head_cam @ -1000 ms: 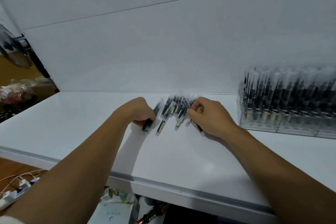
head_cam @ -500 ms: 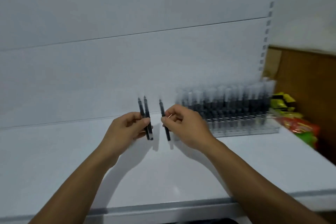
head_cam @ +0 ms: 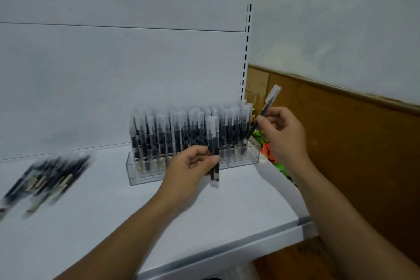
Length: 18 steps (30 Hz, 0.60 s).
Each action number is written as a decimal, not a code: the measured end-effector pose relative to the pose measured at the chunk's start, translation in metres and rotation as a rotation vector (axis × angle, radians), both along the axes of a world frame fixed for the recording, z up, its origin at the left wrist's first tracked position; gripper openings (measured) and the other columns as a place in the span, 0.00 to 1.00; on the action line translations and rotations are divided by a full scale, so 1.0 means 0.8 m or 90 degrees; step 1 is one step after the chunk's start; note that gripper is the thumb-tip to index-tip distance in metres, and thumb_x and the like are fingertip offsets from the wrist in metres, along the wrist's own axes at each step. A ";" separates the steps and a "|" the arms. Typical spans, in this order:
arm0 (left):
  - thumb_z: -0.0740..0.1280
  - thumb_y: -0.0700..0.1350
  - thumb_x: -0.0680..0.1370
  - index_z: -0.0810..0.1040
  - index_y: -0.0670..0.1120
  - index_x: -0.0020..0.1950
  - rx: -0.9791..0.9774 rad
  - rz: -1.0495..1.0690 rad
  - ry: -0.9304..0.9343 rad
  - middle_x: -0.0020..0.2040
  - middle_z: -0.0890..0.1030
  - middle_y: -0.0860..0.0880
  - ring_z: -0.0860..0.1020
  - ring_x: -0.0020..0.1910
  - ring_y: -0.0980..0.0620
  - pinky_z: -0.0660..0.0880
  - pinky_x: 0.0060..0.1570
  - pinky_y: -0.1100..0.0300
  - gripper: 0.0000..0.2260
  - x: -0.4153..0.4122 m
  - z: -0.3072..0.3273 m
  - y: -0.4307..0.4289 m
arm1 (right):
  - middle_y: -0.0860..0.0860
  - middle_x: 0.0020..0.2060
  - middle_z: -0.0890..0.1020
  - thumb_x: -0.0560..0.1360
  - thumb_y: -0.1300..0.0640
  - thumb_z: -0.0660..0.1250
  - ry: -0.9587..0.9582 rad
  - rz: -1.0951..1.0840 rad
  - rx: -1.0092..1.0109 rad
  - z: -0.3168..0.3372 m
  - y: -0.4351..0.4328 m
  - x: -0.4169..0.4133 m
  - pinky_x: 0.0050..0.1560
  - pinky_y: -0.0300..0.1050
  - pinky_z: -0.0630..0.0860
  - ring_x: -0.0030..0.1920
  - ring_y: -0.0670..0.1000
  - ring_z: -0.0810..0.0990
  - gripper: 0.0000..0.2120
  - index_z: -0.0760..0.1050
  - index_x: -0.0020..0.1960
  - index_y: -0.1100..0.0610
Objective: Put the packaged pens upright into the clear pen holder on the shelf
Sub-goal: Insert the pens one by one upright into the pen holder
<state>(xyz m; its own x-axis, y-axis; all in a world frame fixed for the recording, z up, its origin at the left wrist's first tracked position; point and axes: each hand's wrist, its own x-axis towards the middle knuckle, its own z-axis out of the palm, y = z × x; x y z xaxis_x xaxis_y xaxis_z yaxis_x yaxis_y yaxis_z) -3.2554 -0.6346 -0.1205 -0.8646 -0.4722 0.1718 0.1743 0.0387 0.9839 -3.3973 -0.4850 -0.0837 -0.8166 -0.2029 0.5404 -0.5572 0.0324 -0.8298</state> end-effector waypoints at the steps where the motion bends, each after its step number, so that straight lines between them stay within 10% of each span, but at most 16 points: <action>1: 0.72 0.43 0.69 0.81 0.39 0.49 0.007 -0.005 -0.002 0.48 0.82 0.34 0.82 0.48 0.41 0.80 0.51 0.53 0.12 -0.001 -0.003 -0.003 | 0.48 0.38 0.79 0.77 0.58 0.69 0.008 -0.025 0.007 0.001 0.003 -0.009 0.44 0.48 0.79 0.41 0.51 0.79 0.05 0.75 0.46 0.49; 18: 0.69 0.36 0.74 0.80 0.41 0.46 0.051 -0.005 0.042 0.49 0.82 0.35 0.82 0.42 0.50 0.79 0.45 0.64 0.03 0.001 -0.014 -0.011 | 0.44 0.39 0.79 0.76 0.52 0.70 0.081 -0.064 0.393 0.007 -0.005 -0.051 0.43 0.47 0.77 0.43 0.49 0.79 0.05 0.74 0.47 0.50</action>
<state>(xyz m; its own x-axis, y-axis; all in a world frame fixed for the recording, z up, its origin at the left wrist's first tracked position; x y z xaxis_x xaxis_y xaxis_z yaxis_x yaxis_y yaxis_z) -3.2544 -0.6436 -0.1314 -0.8565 -0.4797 0.1908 0.2389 -0.0408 0.9702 -3.4377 -0.4887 -0.0784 -0.7853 -0.4331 0.4425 -0.6191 0.5404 -0.5698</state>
